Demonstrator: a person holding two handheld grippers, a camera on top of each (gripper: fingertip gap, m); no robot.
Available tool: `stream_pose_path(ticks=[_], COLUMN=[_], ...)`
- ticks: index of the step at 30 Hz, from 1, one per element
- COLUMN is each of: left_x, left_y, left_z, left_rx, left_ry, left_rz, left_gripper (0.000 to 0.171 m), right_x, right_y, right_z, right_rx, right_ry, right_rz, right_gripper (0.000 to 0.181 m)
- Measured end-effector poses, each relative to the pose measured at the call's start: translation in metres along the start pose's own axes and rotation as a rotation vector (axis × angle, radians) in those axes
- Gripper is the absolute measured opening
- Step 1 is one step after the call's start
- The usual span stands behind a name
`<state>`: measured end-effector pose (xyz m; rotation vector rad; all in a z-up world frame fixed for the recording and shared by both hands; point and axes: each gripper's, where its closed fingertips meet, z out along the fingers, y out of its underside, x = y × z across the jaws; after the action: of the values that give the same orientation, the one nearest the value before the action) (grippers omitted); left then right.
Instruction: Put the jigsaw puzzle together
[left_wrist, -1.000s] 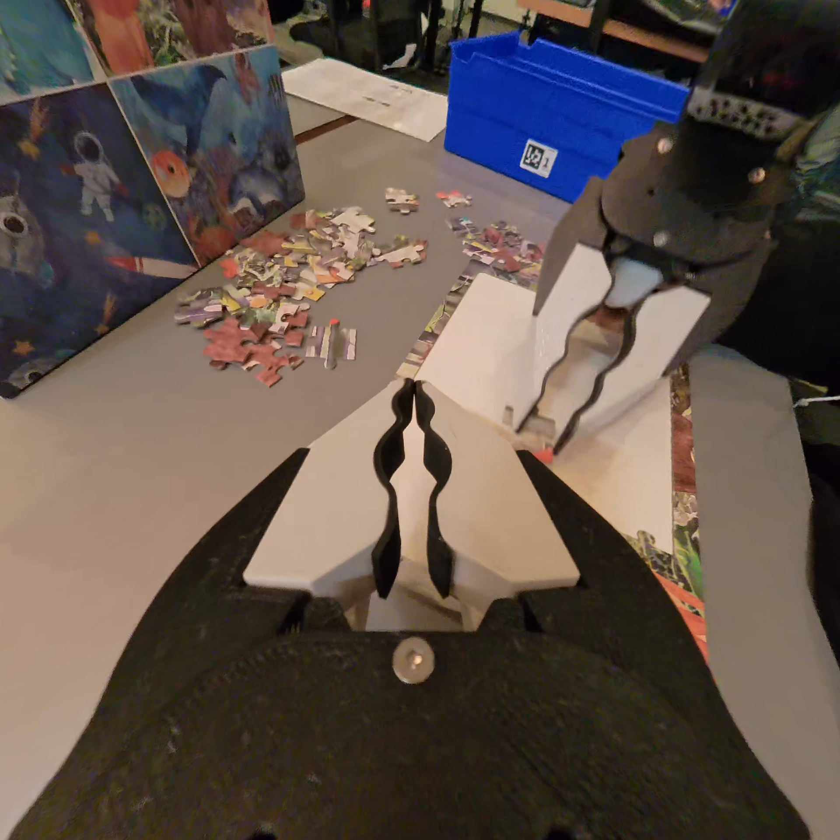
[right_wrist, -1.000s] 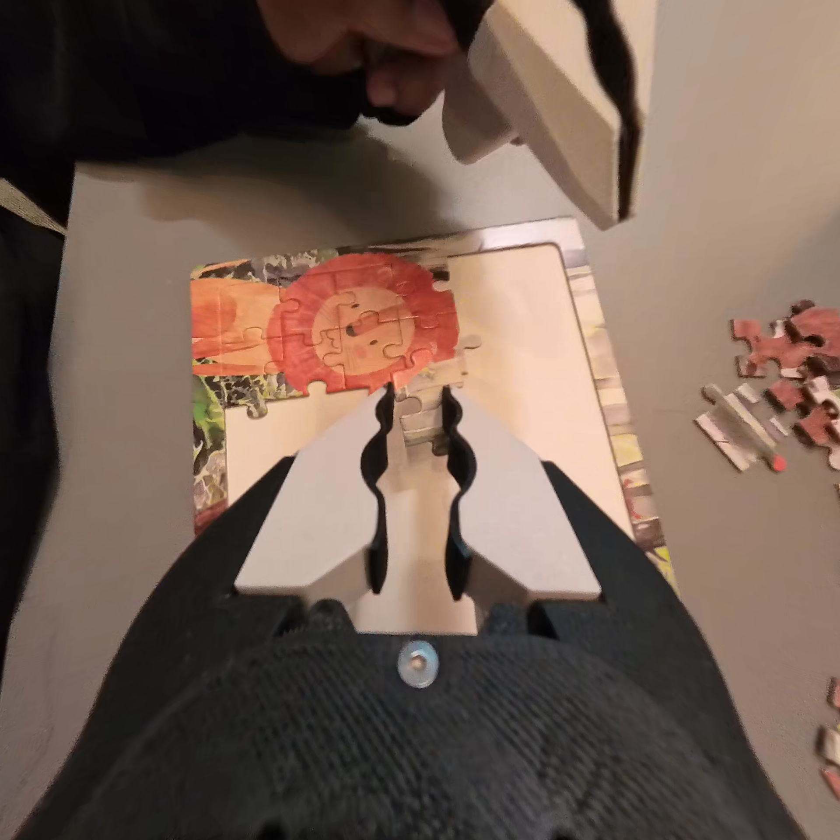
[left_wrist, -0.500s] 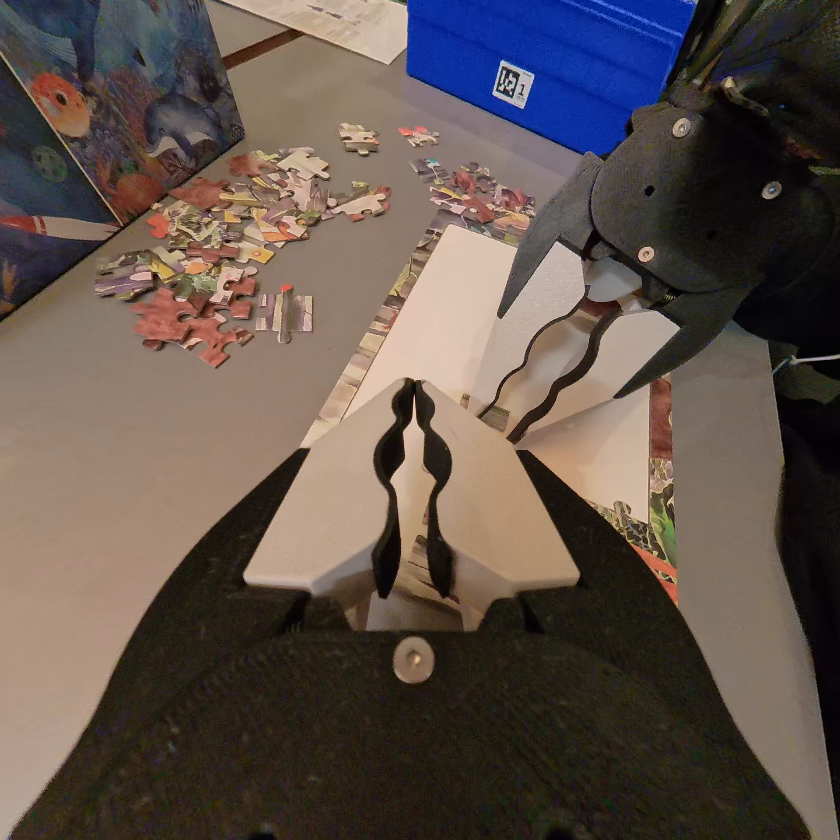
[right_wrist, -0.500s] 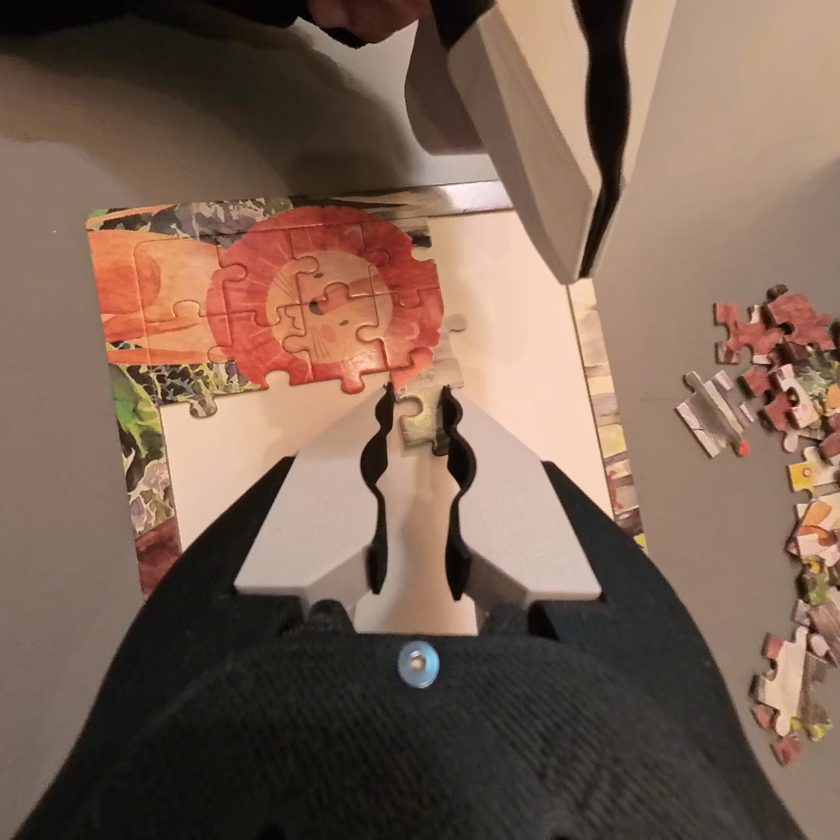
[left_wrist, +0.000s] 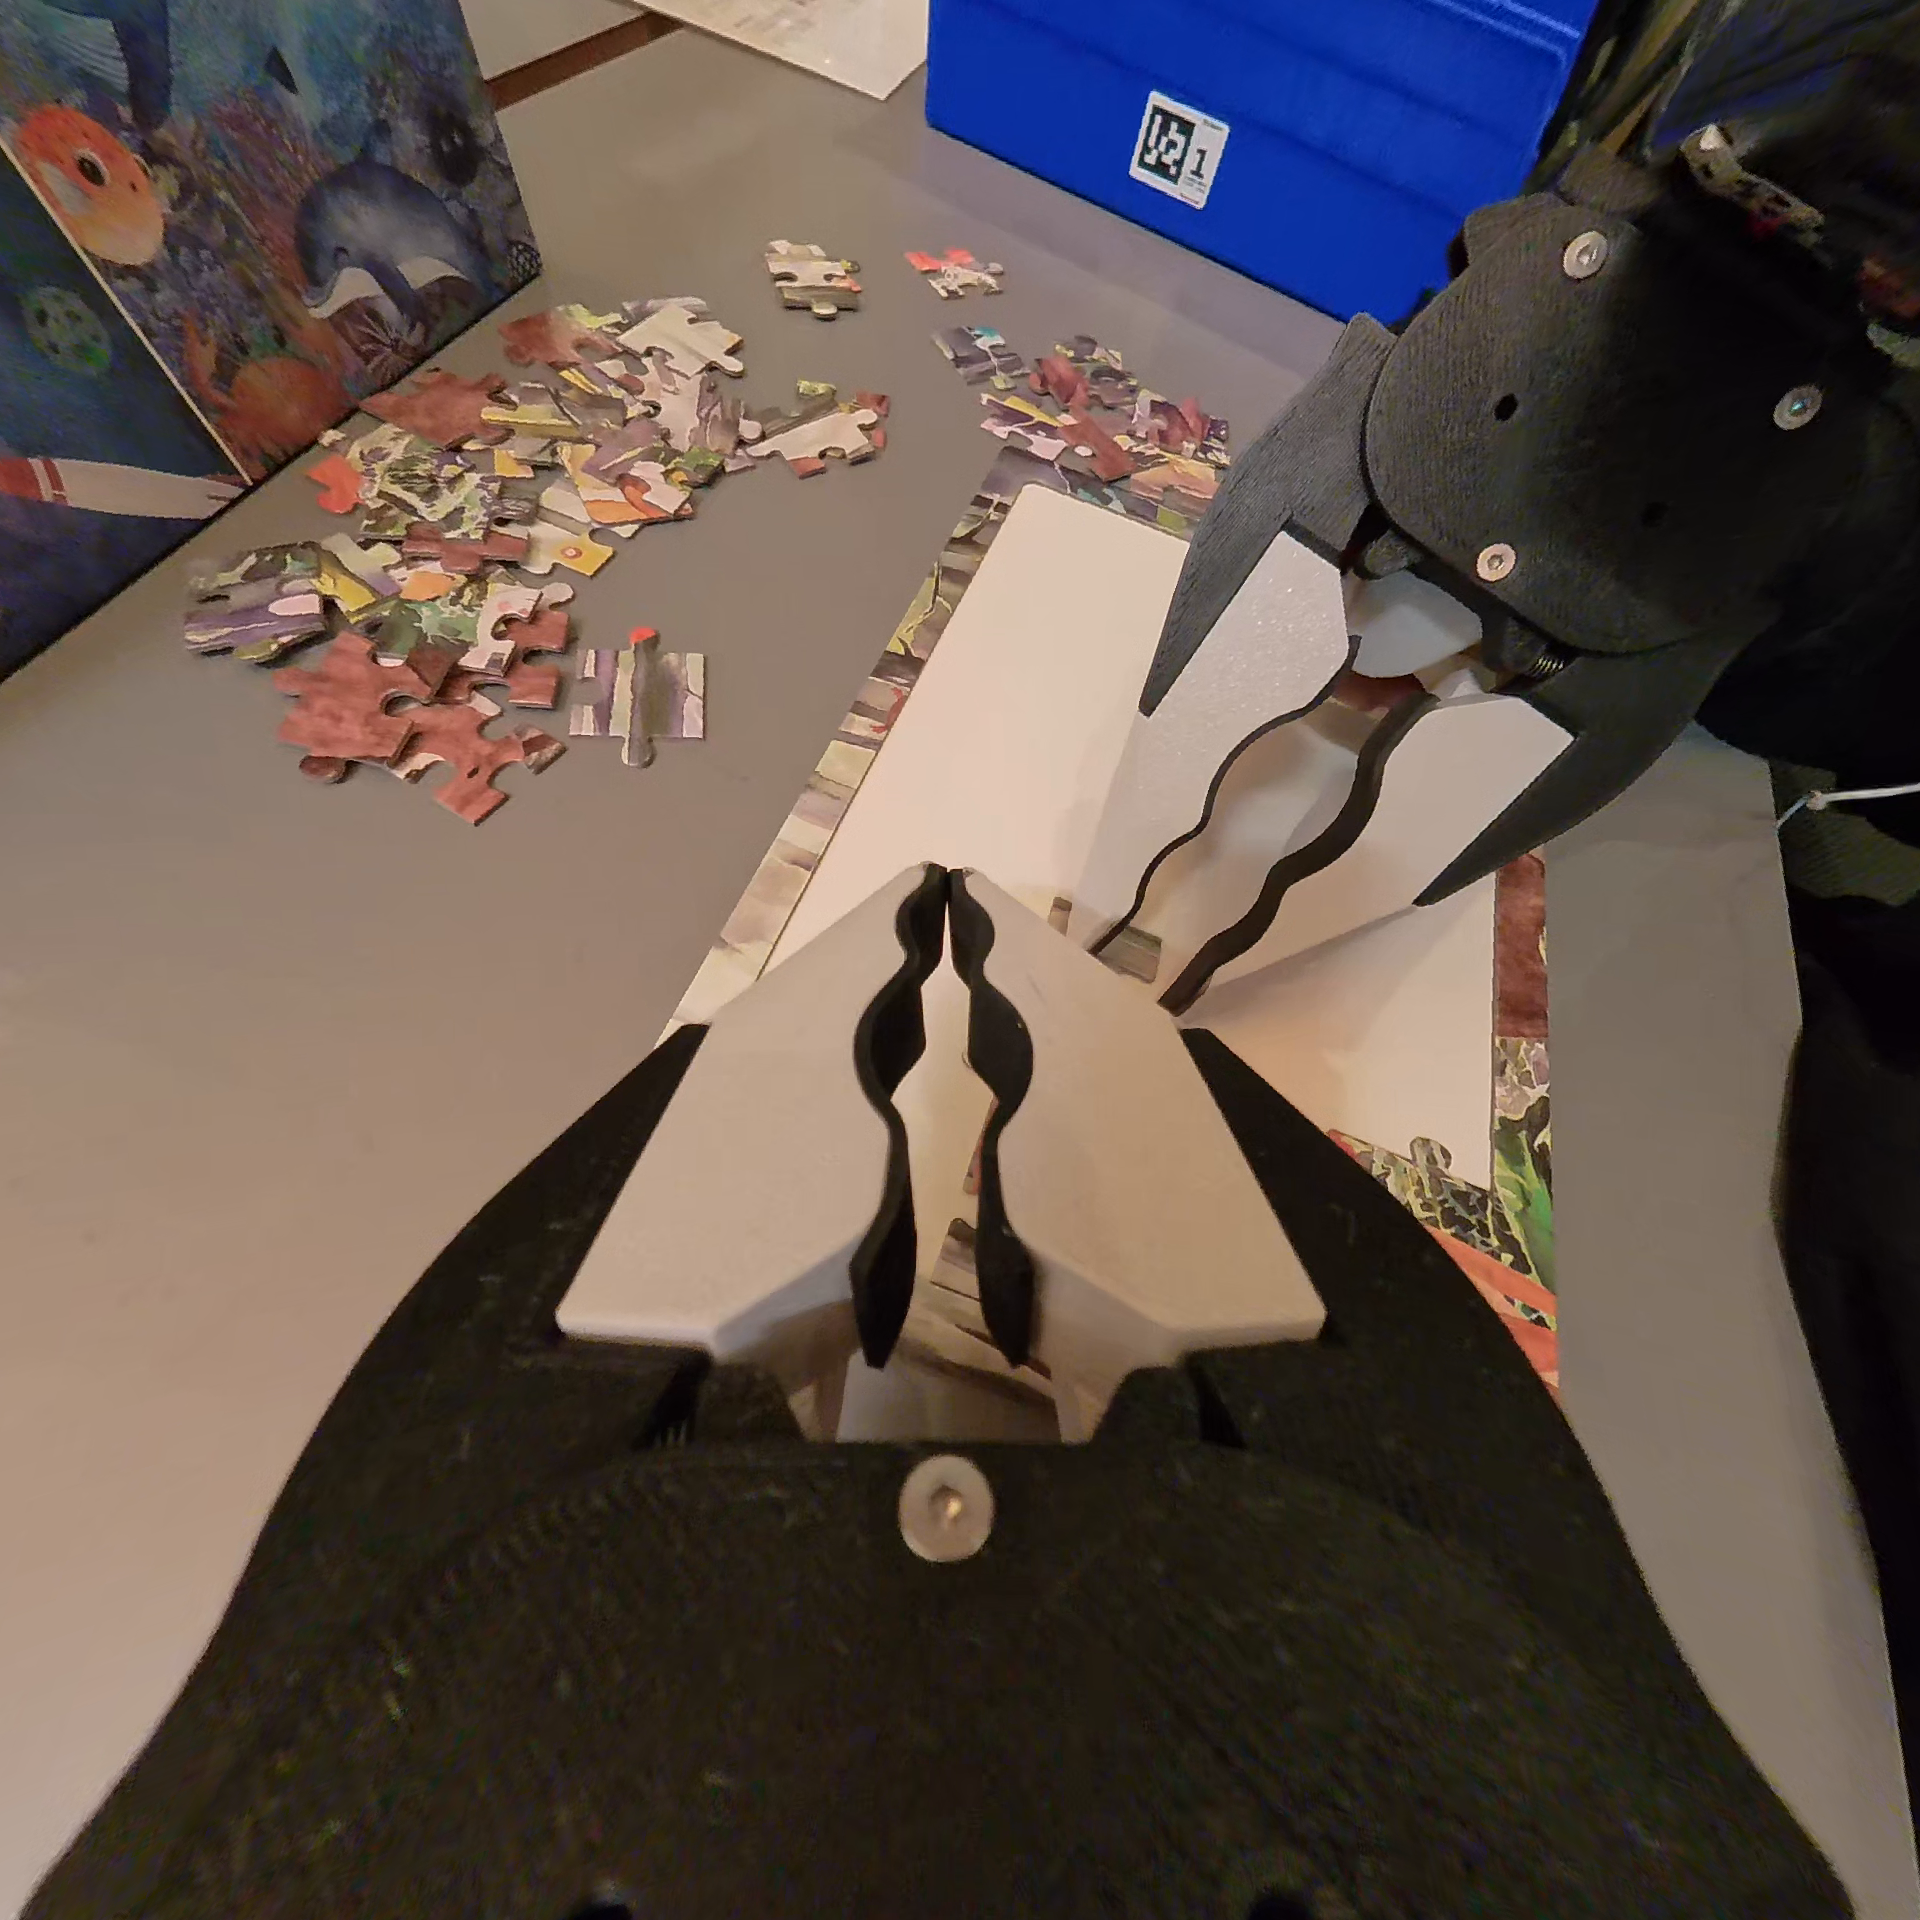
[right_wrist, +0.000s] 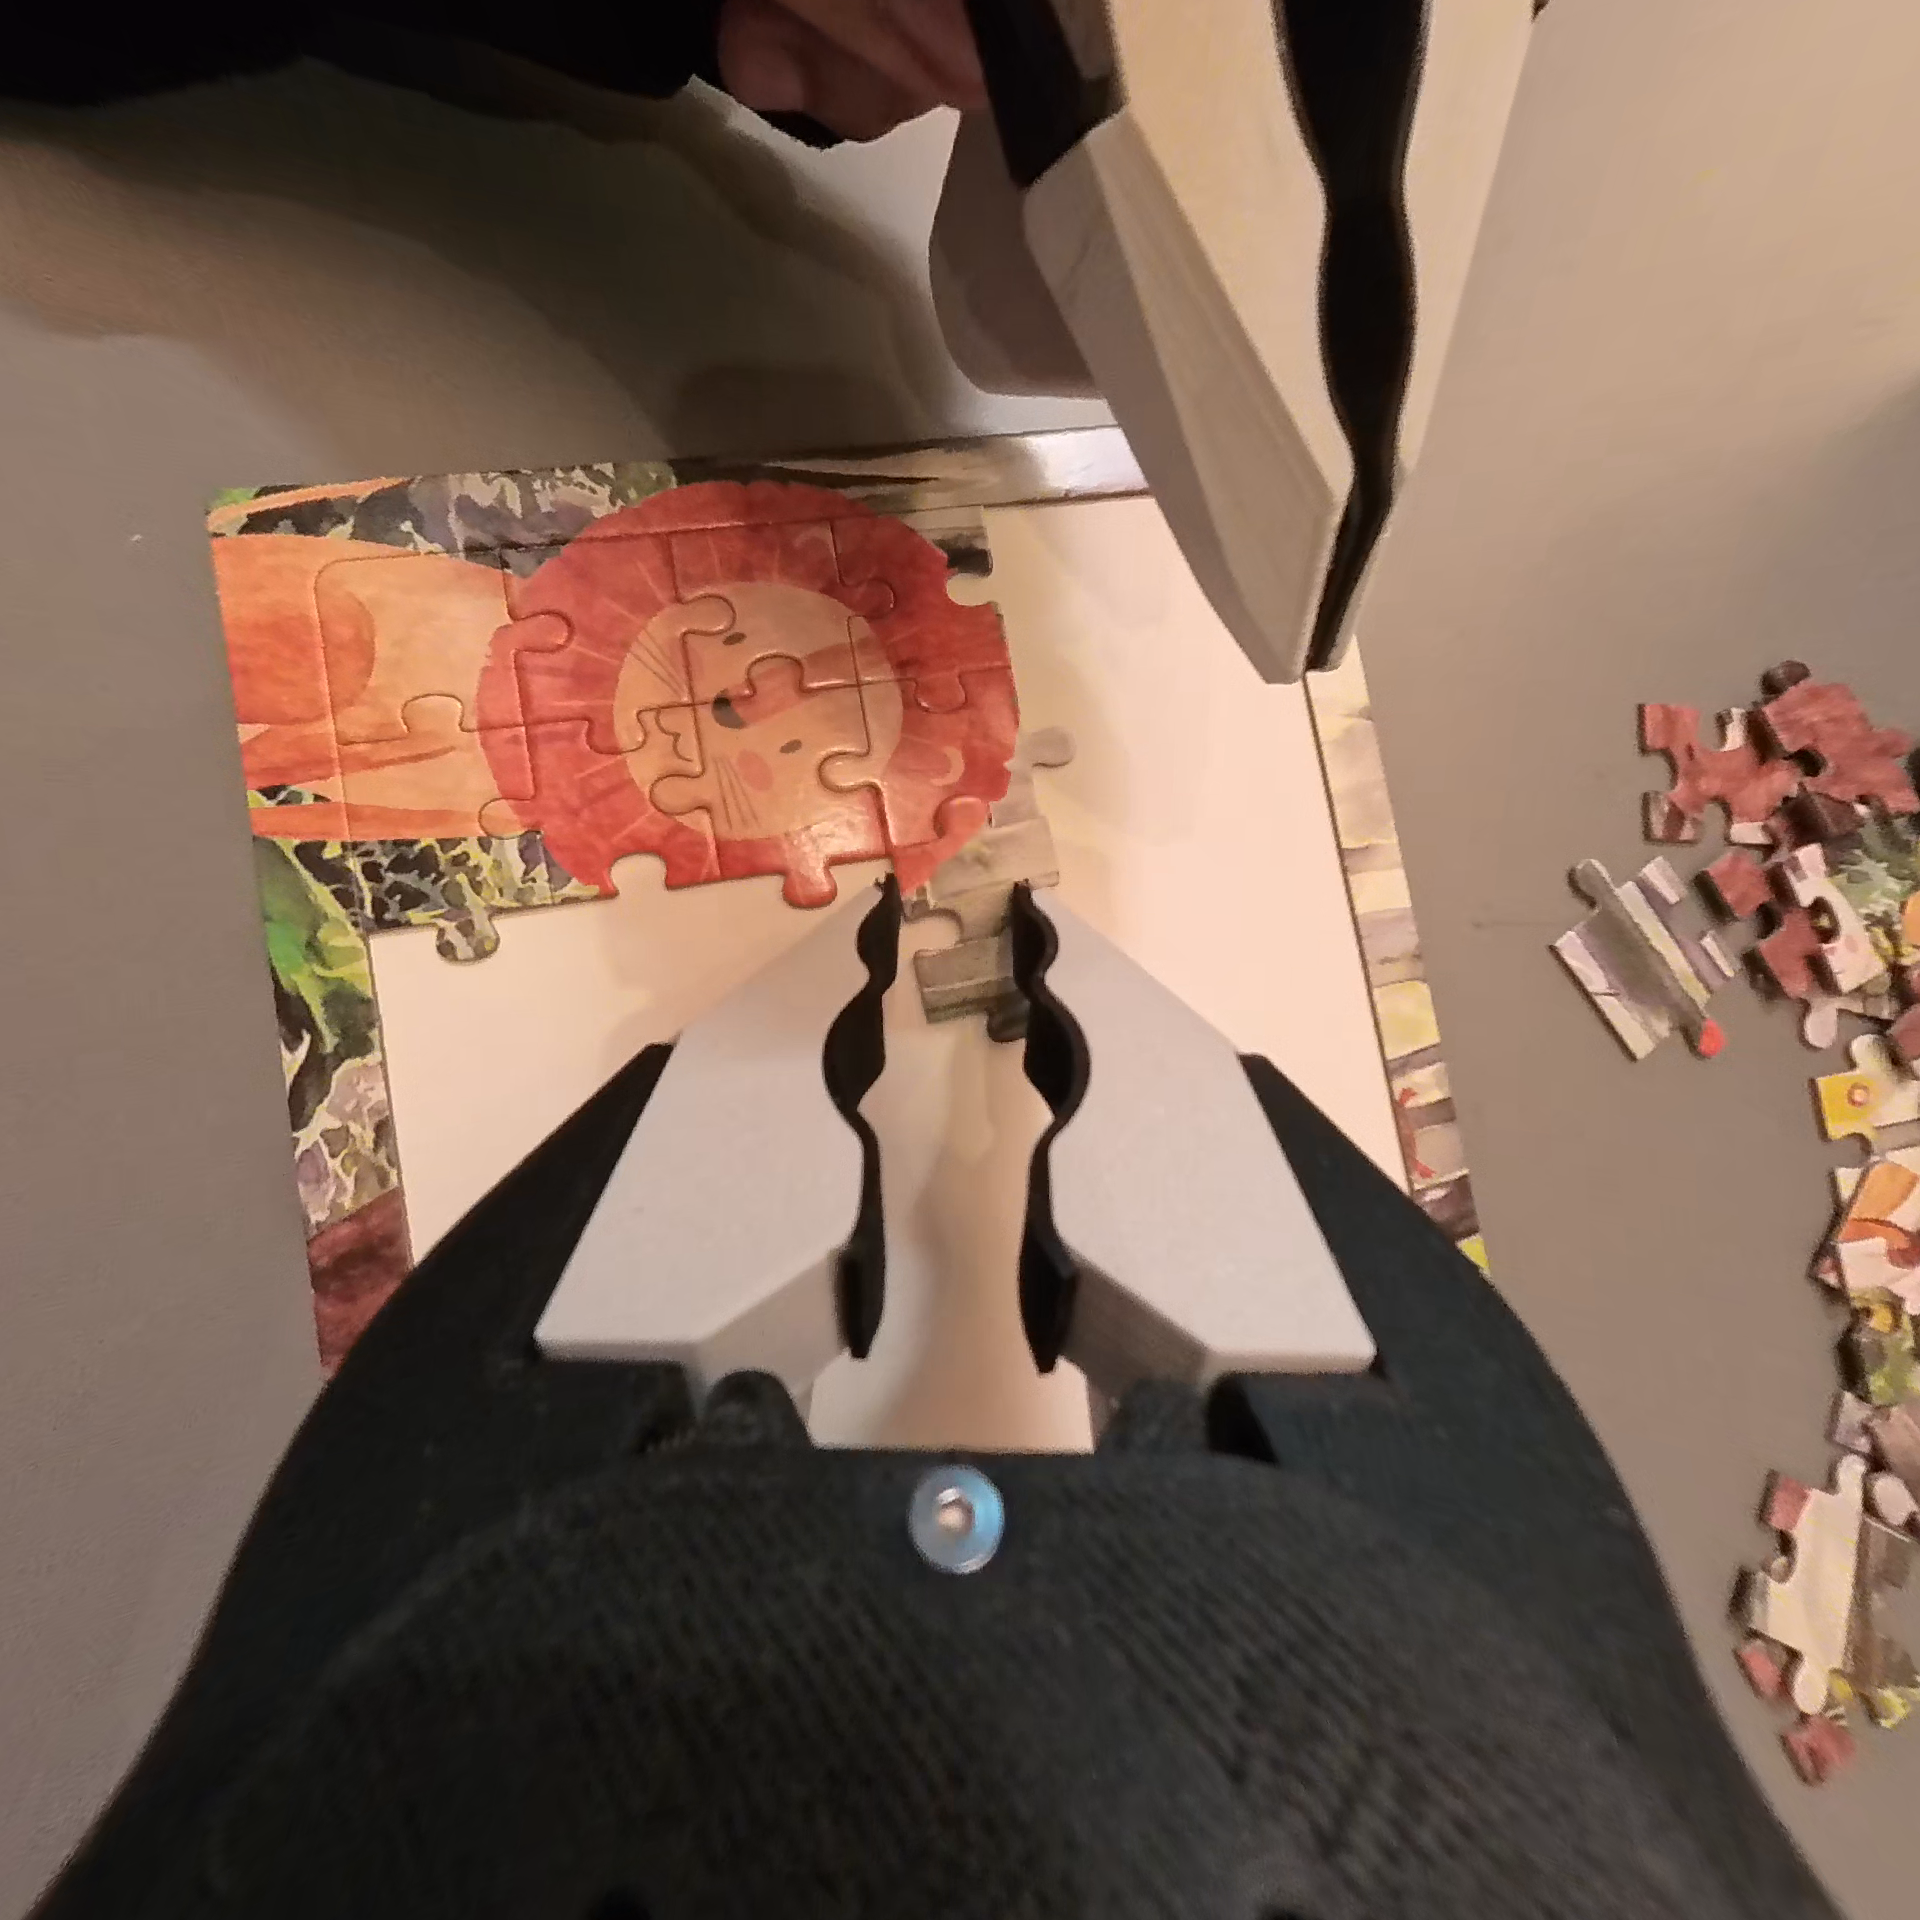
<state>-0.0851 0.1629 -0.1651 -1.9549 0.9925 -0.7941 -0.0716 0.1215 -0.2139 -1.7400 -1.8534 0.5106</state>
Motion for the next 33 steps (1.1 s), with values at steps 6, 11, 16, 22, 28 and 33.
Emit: stream_pose_path(ticks=[6, 11, 16, 22, 28, 33], left_x=[-0.001, -0.001, 0.001, 0.023, 0.032, 0.036], left_y=[-0.001, -0.002, 0.0, 0.035, 0.04, 0.05], left_z=[-0.001, -0.002, -0.004, 0.001, 0.005, 0.01], left_rx=[0.002, 0.004, -0.024, -0.222, -0.247, -0.299], left_ry=[-0.006, -0.011, -0.011, 0.145, 0.175, 0.177], left_rz=[0.004, 0.008, 0.021, 0.088, 0.121, 0.143], left_gripper=[0.0, 0.0, 0.0, 0.0, 0.0, 0.0], right_x=[-0.001, -0.001, -0.002, -0.001, -0.001, -0.001], right_y=[0.0, 0.0, -0.001, 0.0, 0.0, 0.001], right_z=[0.0, -0.001, 0.0, 0.0, 0.0, 0.0], right_rx=[-0.001, 0.005, 0.017, 0.017, 0.017, 0.016], right_ry=[-0.008, -0.006, -0.019, -0.022, -0.024, -0.025], right_rz=[0.001, 0.002, 0.002, 0.016, 0.021, 0.031], right_gripper=[0.02, 0.02, 0.02, 0.019, 0.018, 0.019])
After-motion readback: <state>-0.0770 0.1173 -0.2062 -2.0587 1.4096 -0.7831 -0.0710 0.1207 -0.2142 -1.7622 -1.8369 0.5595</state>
